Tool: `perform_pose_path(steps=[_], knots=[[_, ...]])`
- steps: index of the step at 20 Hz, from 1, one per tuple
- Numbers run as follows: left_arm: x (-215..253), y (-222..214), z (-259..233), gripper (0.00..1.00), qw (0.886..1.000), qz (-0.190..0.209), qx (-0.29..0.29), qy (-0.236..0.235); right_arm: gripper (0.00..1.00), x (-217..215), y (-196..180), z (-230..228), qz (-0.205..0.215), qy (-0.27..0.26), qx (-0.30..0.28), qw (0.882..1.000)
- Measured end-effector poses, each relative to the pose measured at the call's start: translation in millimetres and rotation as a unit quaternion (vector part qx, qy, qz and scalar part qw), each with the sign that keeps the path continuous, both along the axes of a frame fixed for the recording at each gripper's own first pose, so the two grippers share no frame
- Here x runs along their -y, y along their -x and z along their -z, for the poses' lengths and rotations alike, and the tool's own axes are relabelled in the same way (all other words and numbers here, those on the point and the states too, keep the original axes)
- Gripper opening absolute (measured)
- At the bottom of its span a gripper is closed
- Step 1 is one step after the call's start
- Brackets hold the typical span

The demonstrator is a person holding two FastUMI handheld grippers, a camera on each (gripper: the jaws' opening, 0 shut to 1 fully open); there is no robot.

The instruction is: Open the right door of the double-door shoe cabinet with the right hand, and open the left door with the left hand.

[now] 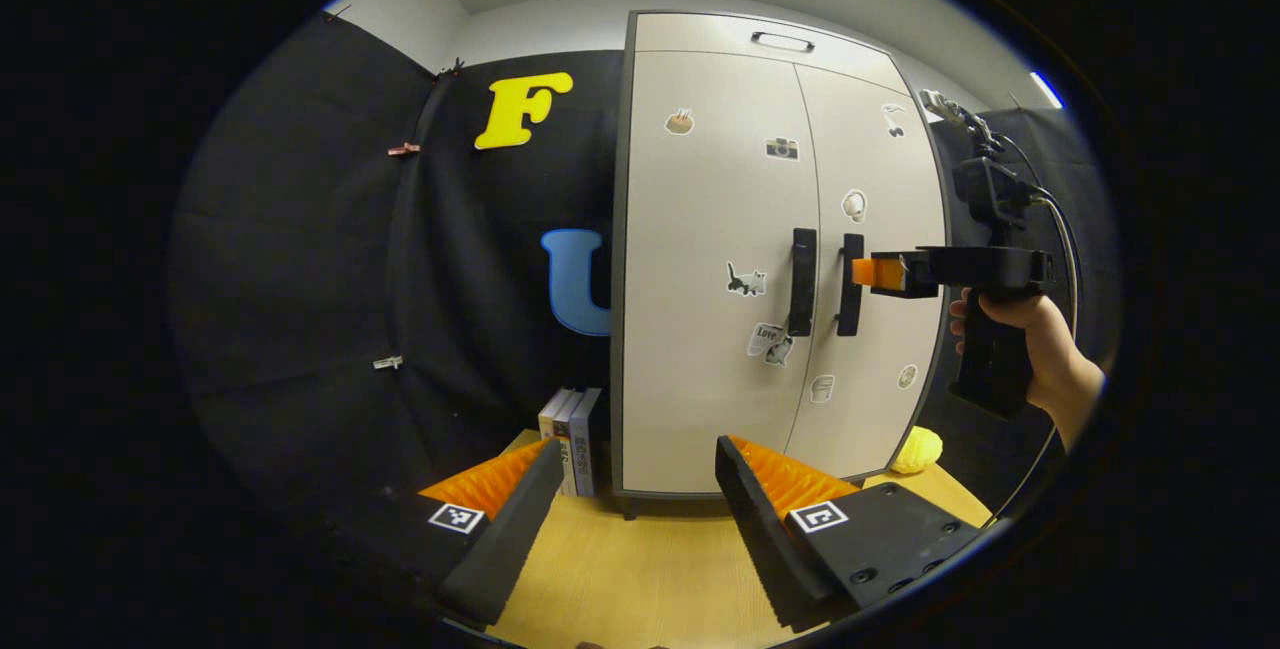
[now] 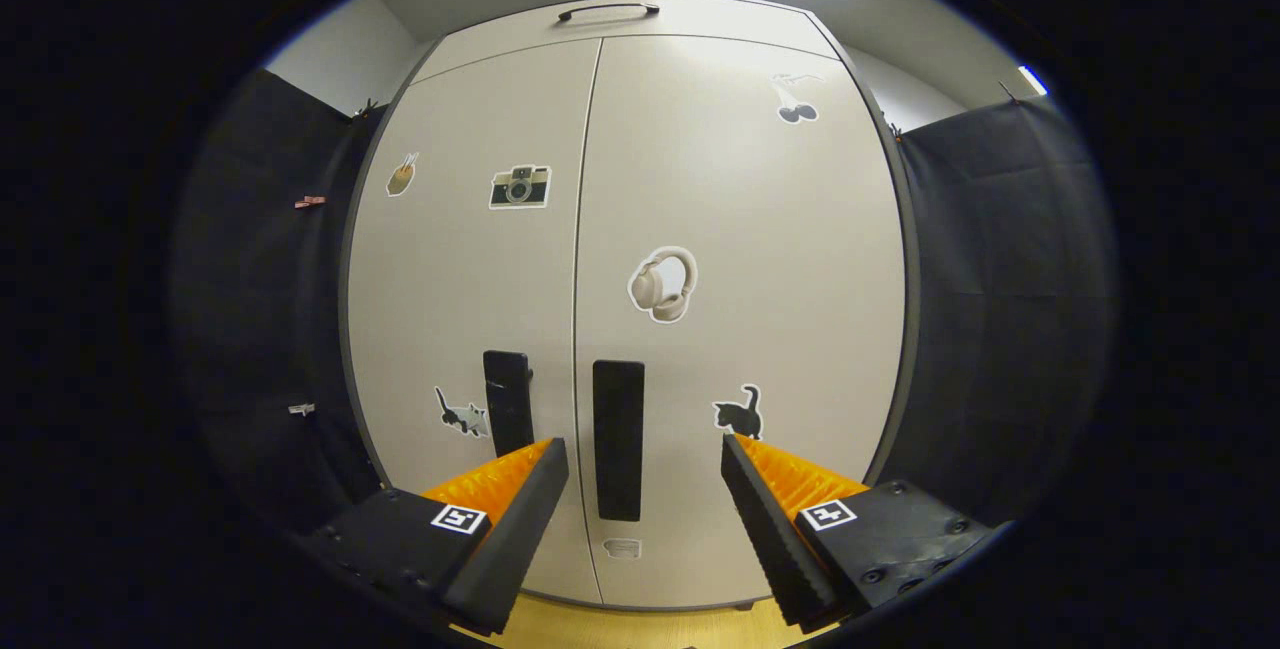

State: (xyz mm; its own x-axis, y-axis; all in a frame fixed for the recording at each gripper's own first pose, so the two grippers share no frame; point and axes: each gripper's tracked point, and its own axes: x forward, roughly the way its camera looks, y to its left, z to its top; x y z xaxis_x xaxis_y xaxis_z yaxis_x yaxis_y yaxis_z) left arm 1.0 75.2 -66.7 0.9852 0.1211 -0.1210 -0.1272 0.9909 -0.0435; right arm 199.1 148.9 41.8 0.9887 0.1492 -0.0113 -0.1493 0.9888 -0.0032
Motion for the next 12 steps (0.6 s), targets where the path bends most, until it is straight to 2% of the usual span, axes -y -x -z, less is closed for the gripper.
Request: perform_pose_path(steps=[6,10,11,12], knots=[[-25,0,8,0.95,1.0,-0.025,-0.007,0.005,0.98,1,-35,26,0.025,0.0,-0.028,0.999],[-28,1,9,0.95,1.0,-0.025,-0.008,0.006,0.98,-3,-49,30,0.027,-0.016,-0.034,0.999],[-29,1,10,0.95,1.0,-0.025,-0.008,0.004,0.96,-5,-51,30,0.026,-0.018,-0.035,0.999],[-30,1,10,0.95,1.0,-0.025,-0.009,0.004,0.89,-6,-53,30,0.027,-0.021,-0.037,0.999]])
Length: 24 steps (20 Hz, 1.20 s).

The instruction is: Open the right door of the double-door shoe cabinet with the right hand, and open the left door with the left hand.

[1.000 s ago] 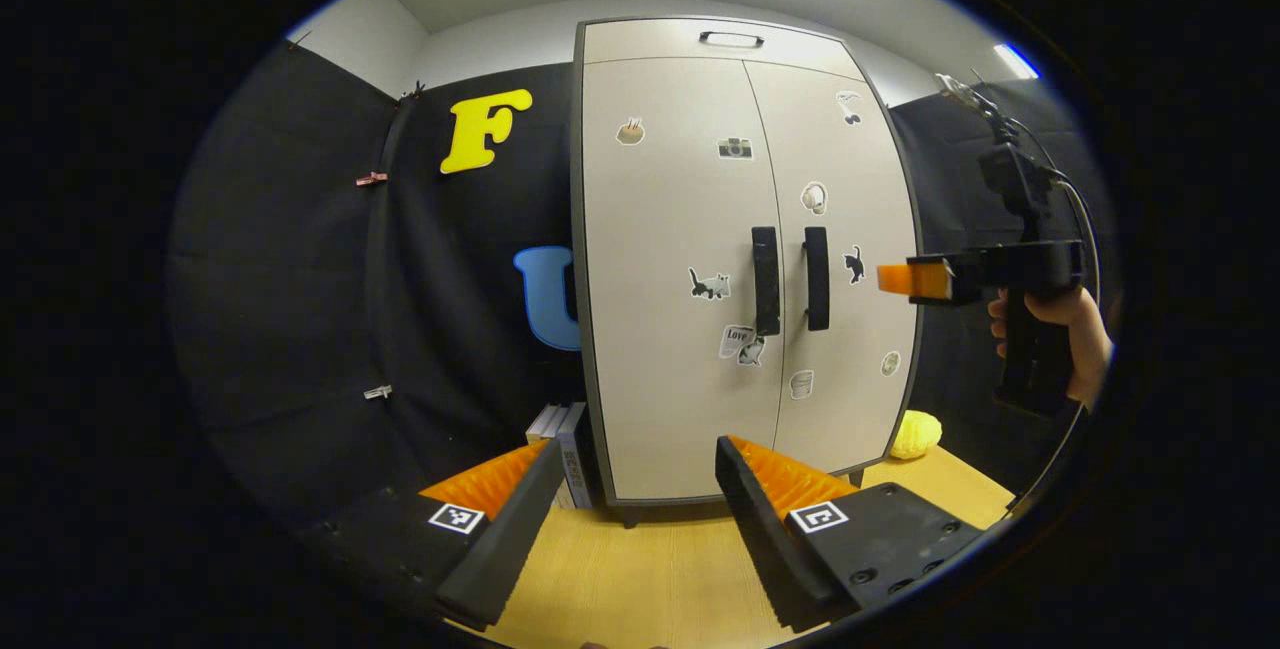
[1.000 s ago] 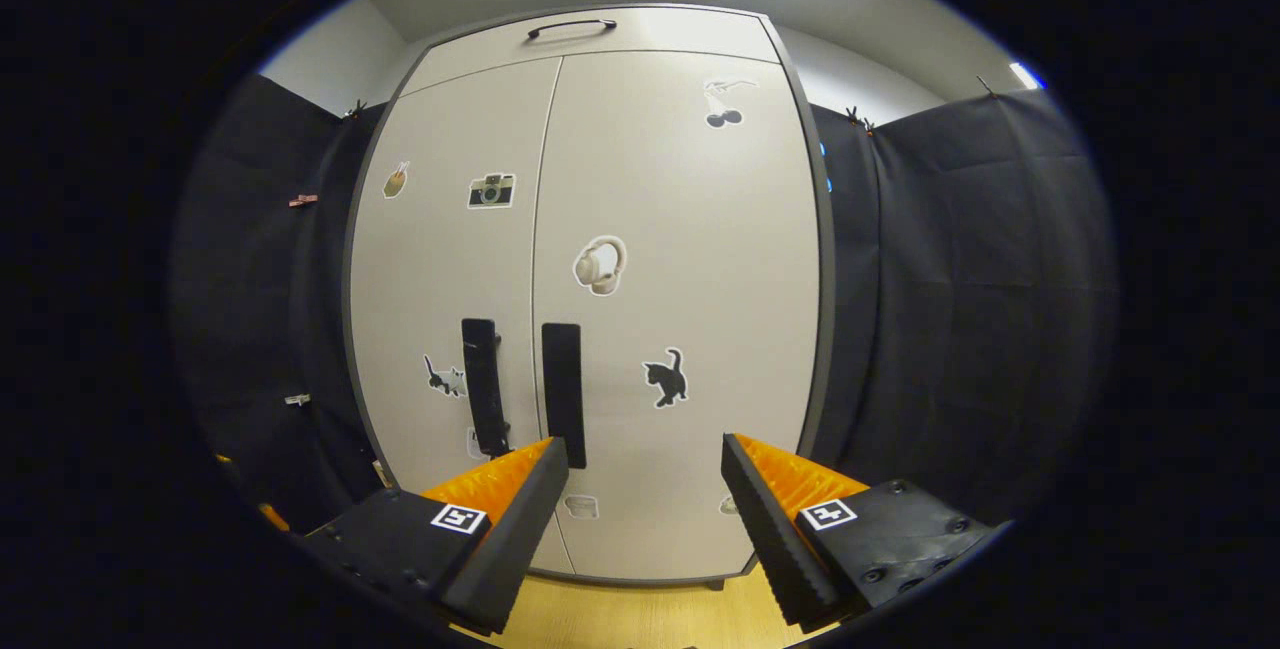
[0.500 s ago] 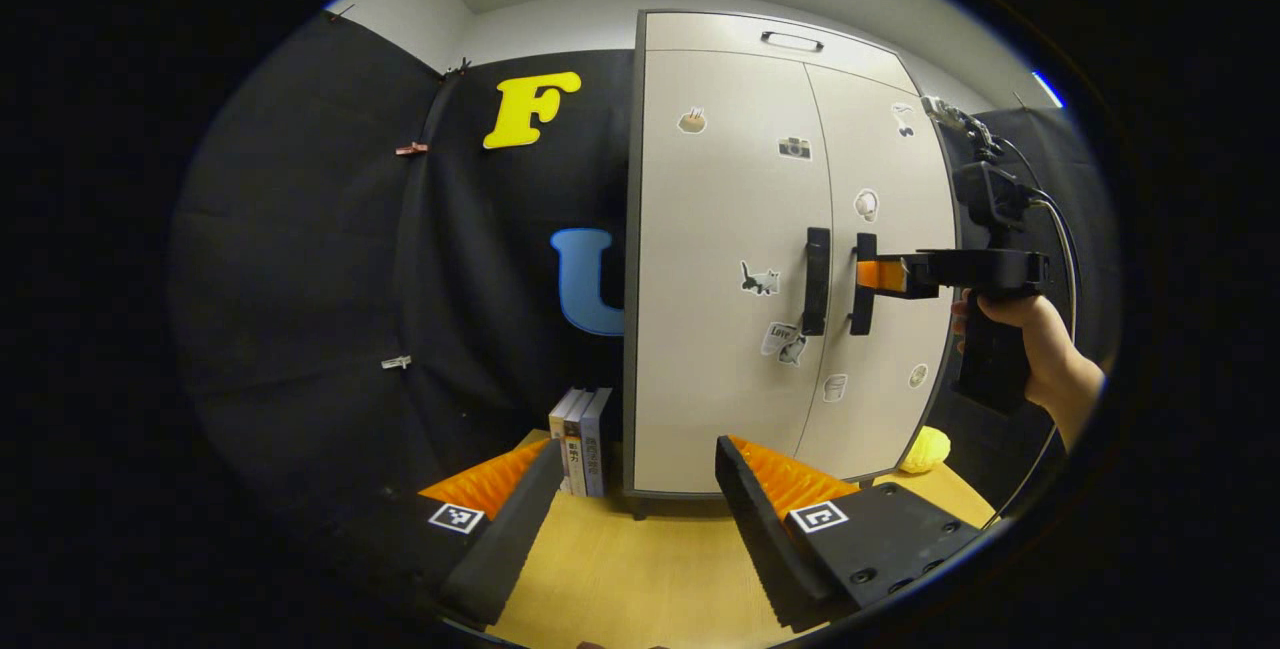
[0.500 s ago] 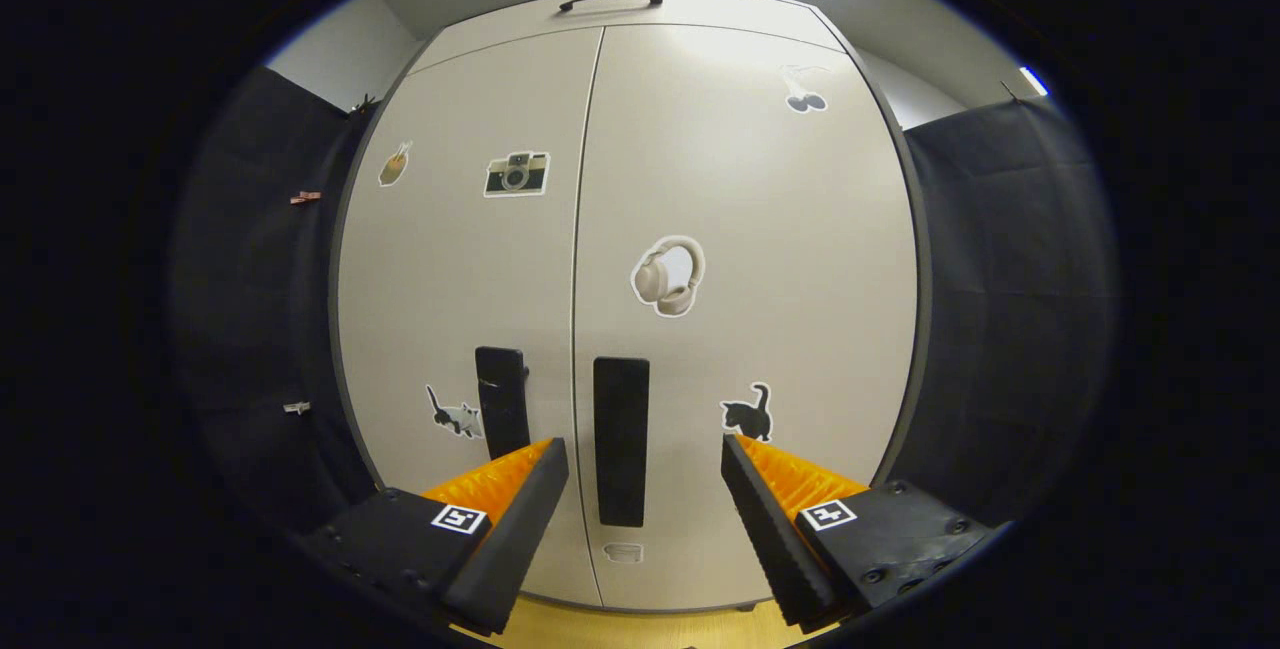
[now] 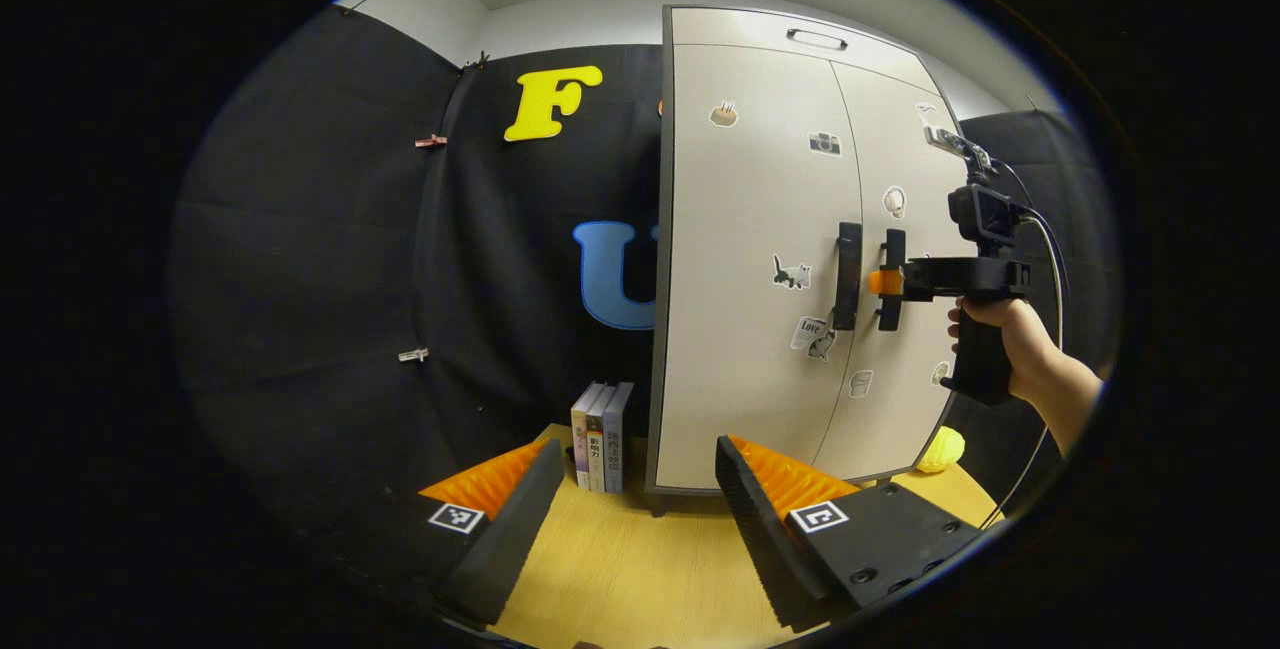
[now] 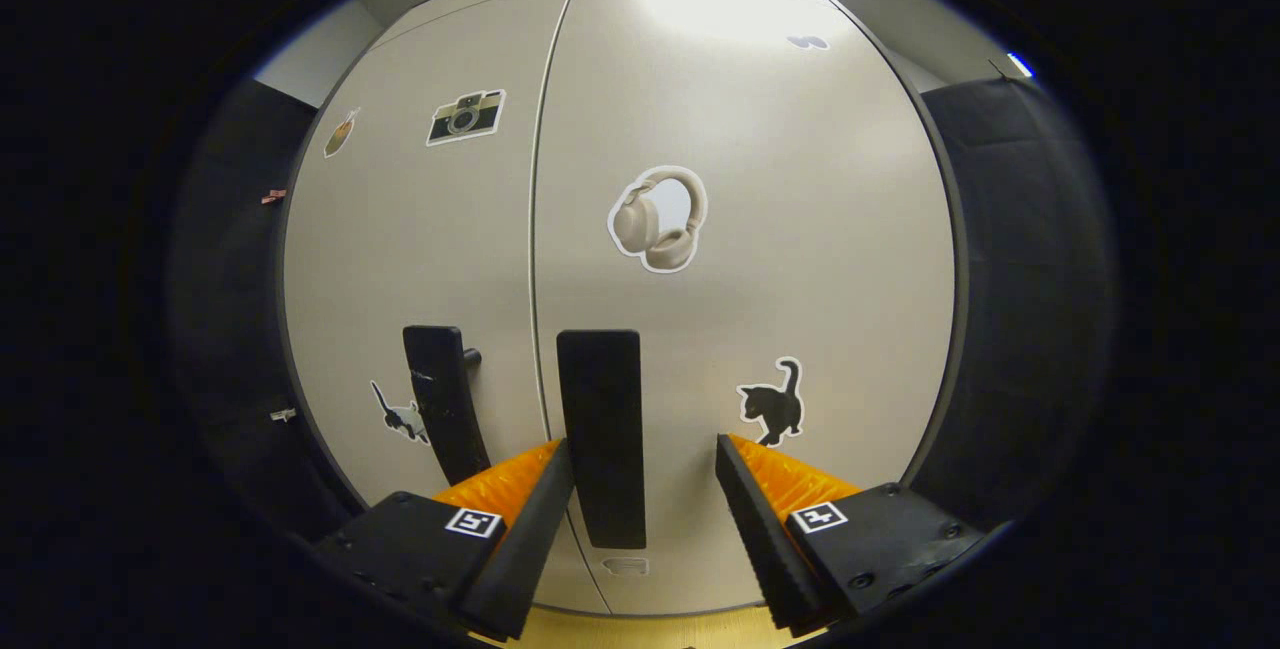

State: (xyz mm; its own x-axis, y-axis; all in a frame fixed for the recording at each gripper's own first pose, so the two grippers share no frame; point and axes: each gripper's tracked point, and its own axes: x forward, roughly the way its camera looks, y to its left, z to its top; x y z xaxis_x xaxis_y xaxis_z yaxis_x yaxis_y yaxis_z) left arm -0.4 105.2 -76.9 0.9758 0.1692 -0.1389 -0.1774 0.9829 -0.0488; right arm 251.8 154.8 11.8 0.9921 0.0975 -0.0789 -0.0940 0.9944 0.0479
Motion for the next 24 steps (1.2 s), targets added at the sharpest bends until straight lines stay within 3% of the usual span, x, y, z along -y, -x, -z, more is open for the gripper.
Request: perform_pose_path(steps=[2,5,7,9,10,11,16,24], knots=[[-2,2,0,0.95,1.0,0.0,0.001,0.002,0.75,-2,-3,2,0.001,-0.008,-0.008,1.0],[-3,5,1,0.95,1.0,-0.002,0.002,0.007,0.7,-11,0,6,-0.008,-0.036,-0.023,0.999],[-3,7,3,0.95,1.0,0.0,0.001,0.009,0.46,-14,1,4,-0.003,-0.046,-0.029,0.999],[-4,12,3,0.95,1.0,0.001,0.002,0.006,0.39,-15,0,8,-0.003,-0.021,-0.032,0.999],[-5,14,4,0.95,1.0,0.002,0.002,0.006,0.29,-15,0,9,-0.007,-0.008,-0.03,0.999],[-5,16,4,0.95,1.0,0.004,0.0,0.008,0.34,-15,1,9,-0.011,-0.007,-0.032,0.999],[-9,26,0,0.95,1.0,0.004,0.008,0.014,0.13,-15,0,11,-0.018,-0.003,-0.051,0.999],[-8,44,-4,0.95,1.0,0.01,0.01,0.004,0.14,-11,18,8,-0.026,-0.012,-0.058,0.998]])
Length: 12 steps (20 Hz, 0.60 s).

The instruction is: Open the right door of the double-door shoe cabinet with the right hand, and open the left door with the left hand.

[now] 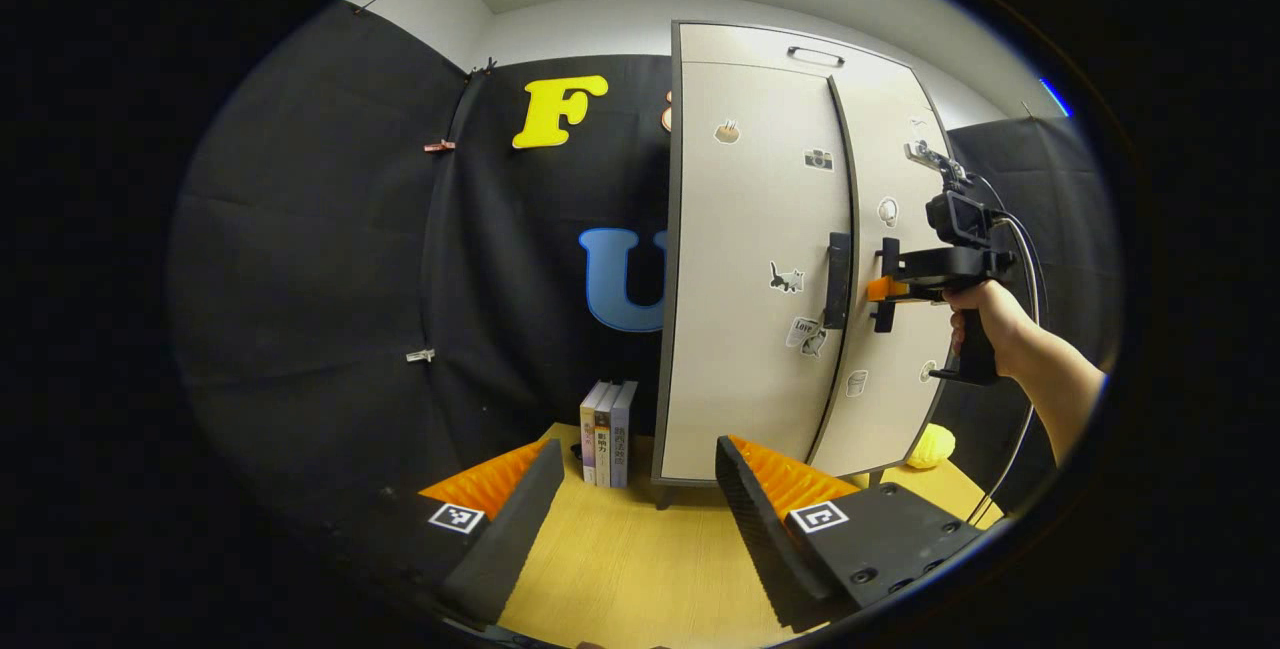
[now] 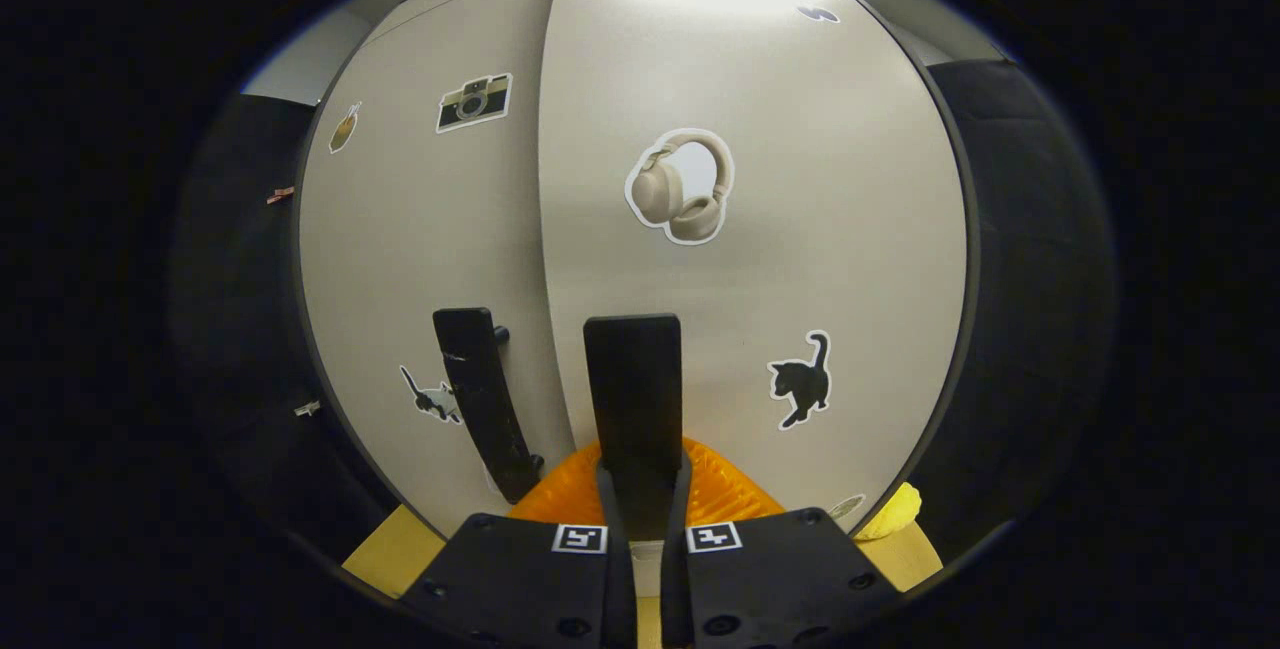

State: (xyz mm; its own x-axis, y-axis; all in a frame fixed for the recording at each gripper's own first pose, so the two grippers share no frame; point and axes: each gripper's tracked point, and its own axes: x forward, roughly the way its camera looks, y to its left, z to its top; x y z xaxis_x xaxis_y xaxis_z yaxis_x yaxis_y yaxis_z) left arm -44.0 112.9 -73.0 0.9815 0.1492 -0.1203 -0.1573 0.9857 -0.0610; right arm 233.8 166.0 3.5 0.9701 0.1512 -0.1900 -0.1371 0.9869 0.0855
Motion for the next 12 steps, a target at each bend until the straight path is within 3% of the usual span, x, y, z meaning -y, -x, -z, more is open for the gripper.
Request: perform_pose_path(steps=[9,12], knots=[[35,7,-2,0.95,0.999,0.045,-0.012,-0.007,0.13,30,45,-3,-0.006,0.001,0.019,1.0],[47,15,-15,0.95,0.999,0.038,0.0,-0.014,0.13,39,55,-6,-0.011,0.003,0.029,1.0]])
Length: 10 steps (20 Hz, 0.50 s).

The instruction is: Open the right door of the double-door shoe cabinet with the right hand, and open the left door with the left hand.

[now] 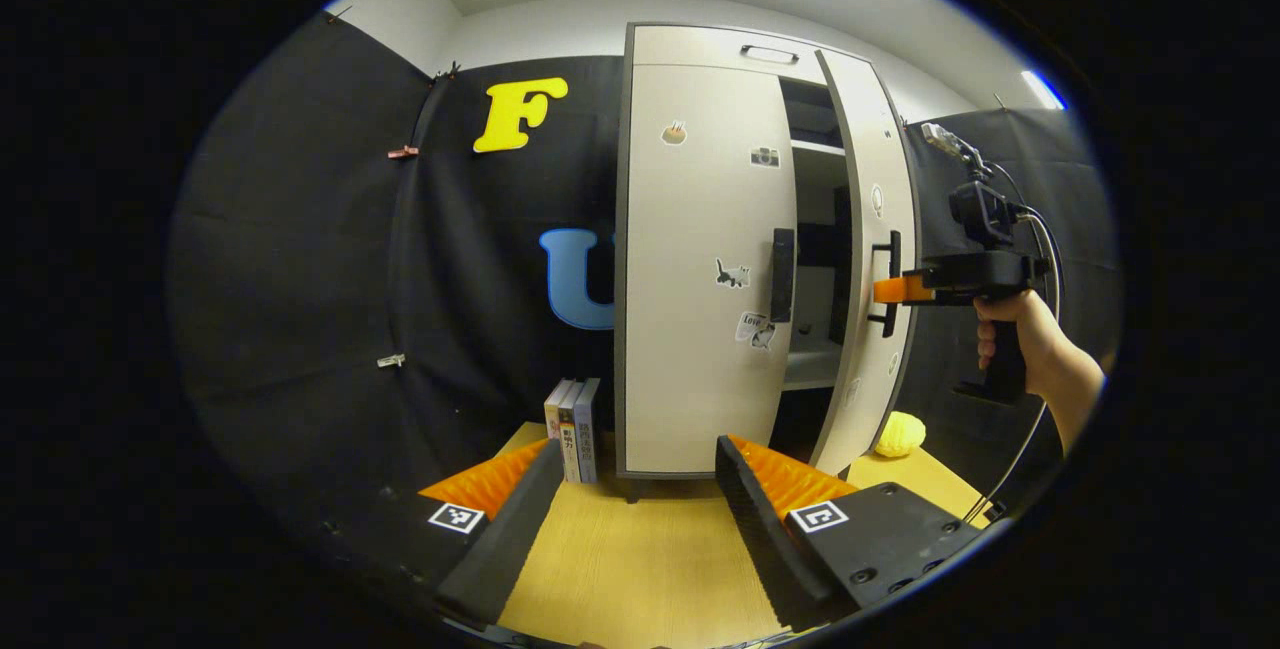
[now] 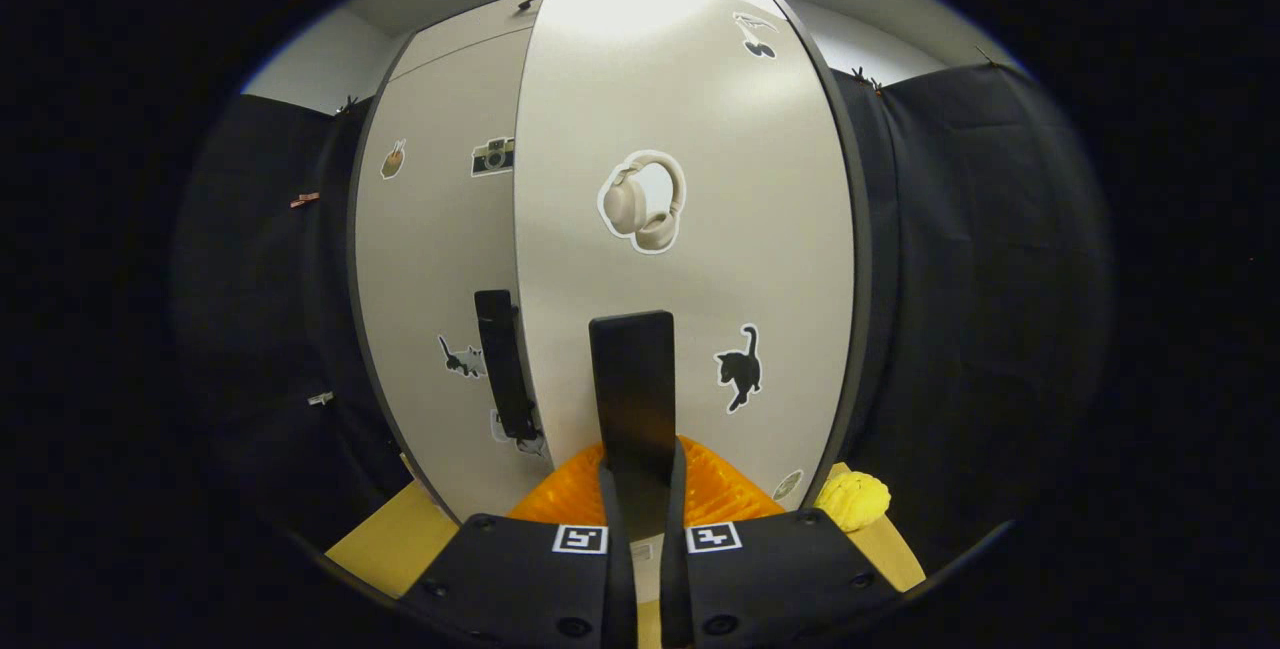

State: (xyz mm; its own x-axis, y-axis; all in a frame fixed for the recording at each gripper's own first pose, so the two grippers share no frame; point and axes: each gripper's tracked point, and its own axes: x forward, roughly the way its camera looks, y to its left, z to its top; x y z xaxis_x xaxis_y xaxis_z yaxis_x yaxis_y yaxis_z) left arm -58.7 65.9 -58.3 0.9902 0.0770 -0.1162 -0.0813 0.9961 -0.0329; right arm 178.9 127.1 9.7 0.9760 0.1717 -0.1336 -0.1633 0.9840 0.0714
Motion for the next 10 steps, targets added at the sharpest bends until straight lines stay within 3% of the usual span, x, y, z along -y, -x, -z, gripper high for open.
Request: perform_pose_path(steps=[10], knots=[[54,41,-20,0.95,0.997,-0.079,0.009,-0.004,0.13,41,28,-4,-0.066,-0.011,0.005,0.998]])
